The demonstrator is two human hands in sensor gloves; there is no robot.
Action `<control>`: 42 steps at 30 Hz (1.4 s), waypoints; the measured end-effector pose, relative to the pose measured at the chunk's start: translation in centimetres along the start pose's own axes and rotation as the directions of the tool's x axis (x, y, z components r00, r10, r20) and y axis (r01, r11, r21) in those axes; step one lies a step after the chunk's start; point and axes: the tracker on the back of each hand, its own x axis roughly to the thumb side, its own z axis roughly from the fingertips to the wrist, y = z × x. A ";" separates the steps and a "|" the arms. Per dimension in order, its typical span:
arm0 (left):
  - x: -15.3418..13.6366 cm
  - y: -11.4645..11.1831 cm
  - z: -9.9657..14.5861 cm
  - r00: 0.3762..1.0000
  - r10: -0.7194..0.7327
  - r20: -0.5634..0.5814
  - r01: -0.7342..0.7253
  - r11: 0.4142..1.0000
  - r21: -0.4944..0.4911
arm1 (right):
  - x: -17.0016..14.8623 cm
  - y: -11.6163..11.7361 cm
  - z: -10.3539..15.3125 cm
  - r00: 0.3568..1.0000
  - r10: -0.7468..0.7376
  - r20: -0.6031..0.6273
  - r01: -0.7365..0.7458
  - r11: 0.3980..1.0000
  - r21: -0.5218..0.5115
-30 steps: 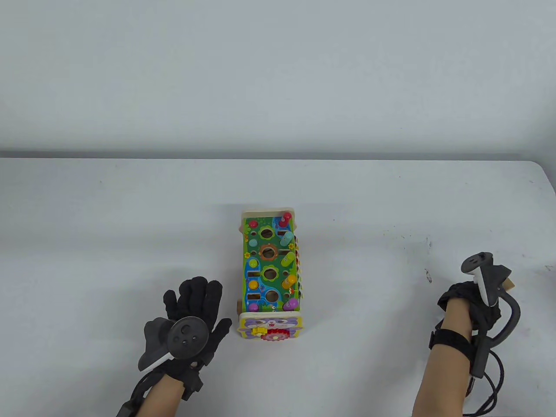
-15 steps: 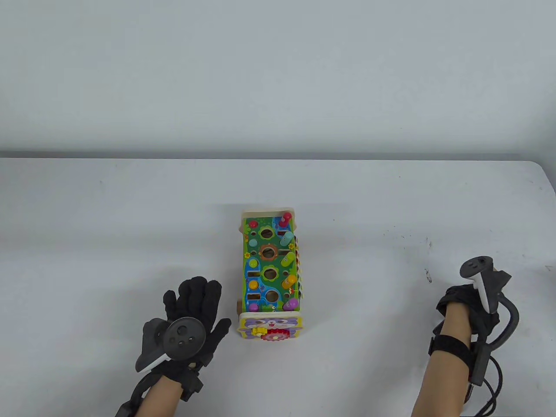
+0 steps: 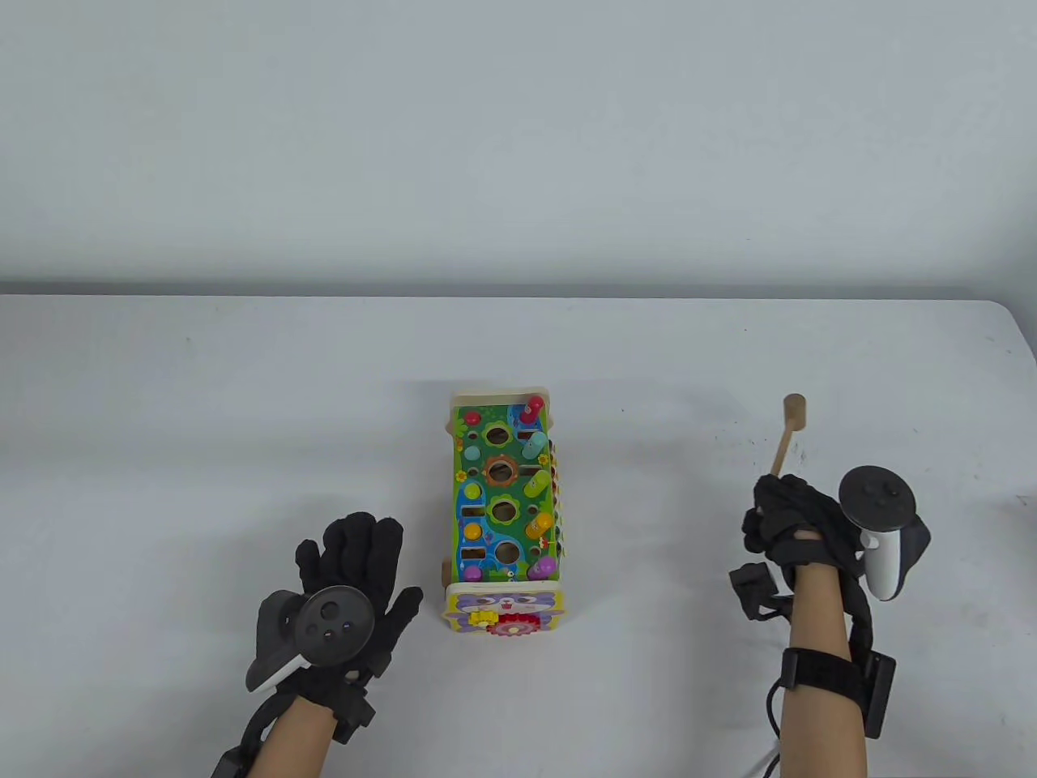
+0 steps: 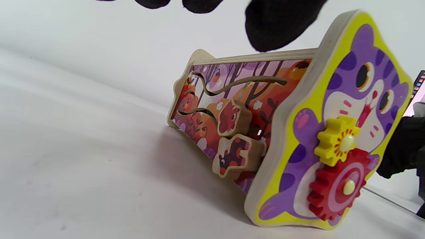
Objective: Whack-a-mole
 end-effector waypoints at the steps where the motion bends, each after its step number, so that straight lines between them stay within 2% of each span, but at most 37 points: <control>1: -0.1 0.0 0.0 1.000 -0.001 -0.005 0.001 1.000 -0.001 | 0.7 0.8 0.4 0.999 -0.025 0.033 0.025 1.000 0.019; 5: -0.9 -0.4 -0.2 1.000 0.005 -0.031 -0.006 1.000 -0.021 | 3.4 4.9 2.5 0.960 -0.205 0.192 0.173 0.970 0.171; 9: -1.3 -0.7 -0.3 0.999 0.008 -0.047 -0.010 0.999 -0.037 | 4.5 7.1 4.5 0.917 -0.301 0.263 0.225 0.933 0.282; 13: -1.4 -0.7 -0.4 0.998 0.016 -0.055 -0.018 0.999 -0.036 | 4.1 8.4 6.2 0.858 -0.396 0.327 0.270 0.890 0.368; 17: -1.4 -0.7 -0.3 0.998 0.010 -0.059 -0.012 0.999 -0.033 | 3.1 8.3 6.4 0.856 -0.417 0.307 0.240 0.845 0.479; 23: -1.5 -0.8 -0.3 0.997 0.004 -0.074 -0.007 0.999 -0.039 | 2.3 7.8 6.0 0.849 -0.474 0.235 0.290 0.789 0.542; 28: -1.6 -0.8 -0.4 0.997 0.014 -0.078 -0.017 0.999 -0.041 | 2.6 7.2 6.1 0.809 -0.534 0.246 0.330 0.759 0.561; 33: -1.6 -0.8 -0.4 0.997 0.020 -0.076 -0.023 0.999 -0.041 | 3.0 6.3 6.3 0.754 -0.610 0.242 0.340 0.679 0.650; 42: -1.7 -0.9 -0.3 0.997 0.032 -0.077 -0.035 0.999 -0.042 | 3.2 5.9 6.5 0.796 -0.552 0.248 0.238 0.662 0.710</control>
